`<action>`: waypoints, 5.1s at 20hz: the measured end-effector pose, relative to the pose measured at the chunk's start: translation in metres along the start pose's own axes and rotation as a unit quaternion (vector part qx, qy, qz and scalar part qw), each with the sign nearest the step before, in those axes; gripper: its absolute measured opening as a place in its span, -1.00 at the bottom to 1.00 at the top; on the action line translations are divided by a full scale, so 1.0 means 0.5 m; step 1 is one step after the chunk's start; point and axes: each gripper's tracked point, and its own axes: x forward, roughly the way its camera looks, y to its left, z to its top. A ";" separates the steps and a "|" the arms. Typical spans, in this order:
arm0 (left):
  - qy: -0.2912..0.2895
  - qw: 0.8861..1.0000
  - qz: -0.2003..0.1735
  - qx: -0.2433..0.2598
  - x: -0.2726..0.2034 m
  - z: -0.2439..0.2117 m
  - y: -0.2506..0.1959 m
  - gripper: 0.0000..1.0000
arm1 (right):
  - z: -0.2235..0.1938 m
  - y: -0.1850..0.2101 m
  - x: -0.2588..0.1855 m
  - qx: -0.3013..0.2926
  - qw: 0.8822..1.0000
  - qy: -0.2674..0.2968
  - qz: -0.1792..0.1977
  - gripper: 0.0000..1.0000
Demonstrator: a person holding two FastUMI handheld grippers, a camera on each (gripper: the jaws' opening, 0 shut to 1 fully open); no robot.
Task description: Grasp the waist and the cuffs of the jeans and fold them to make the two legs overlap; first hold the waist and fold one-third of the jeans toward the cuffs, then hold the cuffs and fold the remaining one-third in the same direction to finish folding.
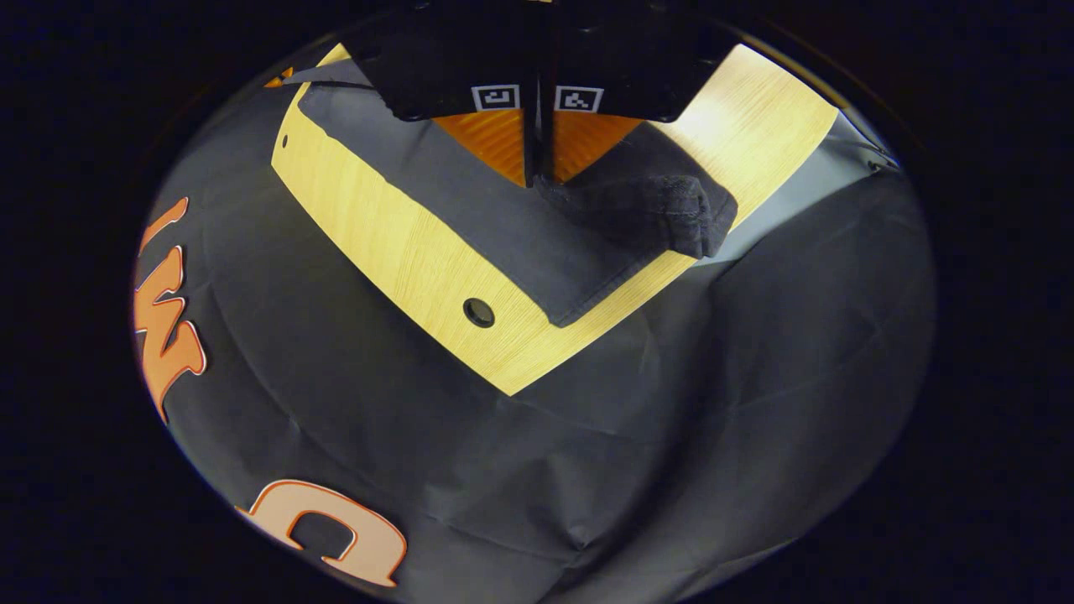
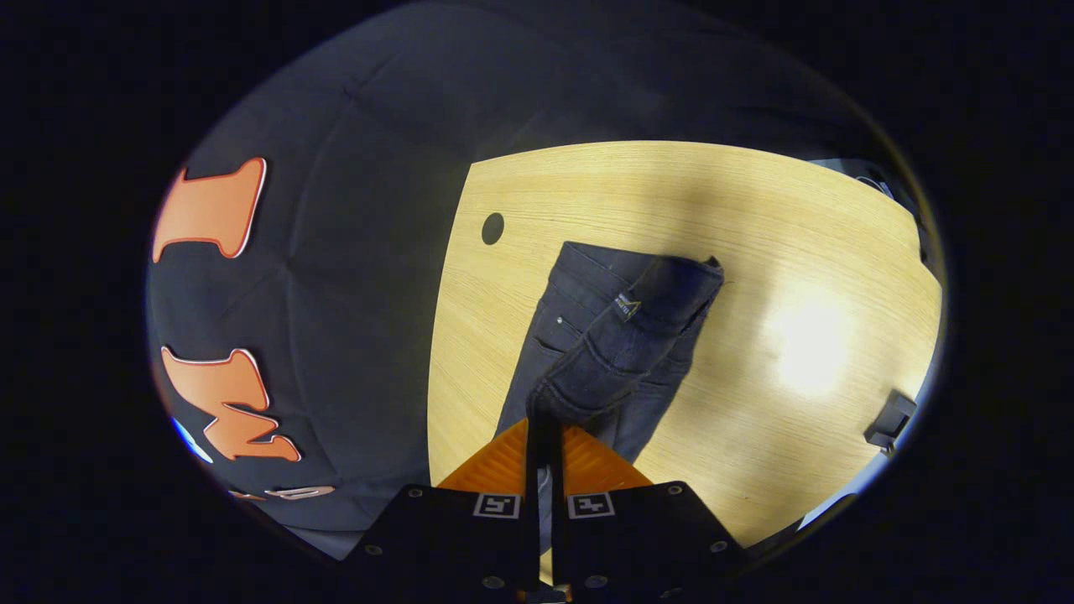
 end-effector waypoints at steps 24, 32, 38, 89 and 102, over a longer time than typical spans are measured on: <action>-0.047 0.996 0.051 0.062 0.082 0.092 -0.074 0.65 | 0.114 0.038 0.117 0.039 0.999 -0.034 0.006 -0.53; -0.078 0.995 -0.001 0.060 0.022 0.082 -0.121 0.94 | 0.140 -0.094 0.053 0.007 0.997 -0.055 -0.054 0.39; -0.117 0.986 -0.017 0.118 -0.083 0.068 -0.175 0.95 | 0.144 -0.178 0.057 0.015 0.995 -0.051 -0.083 0.65; -0.322 0.895 -0.090 0.295 -0.452 -0.083 -0.282 0.95 | -0.048 0.117 -0.035 -0.355 0.902 -0.241 -0.056 -0.71; -0.331 0.896 -0.066 0.288 -0.457 -0.031 -0.197 0.95 | -0.267 0.233 0.002 -0.493 0.846 -0.203 -0.014 -0.71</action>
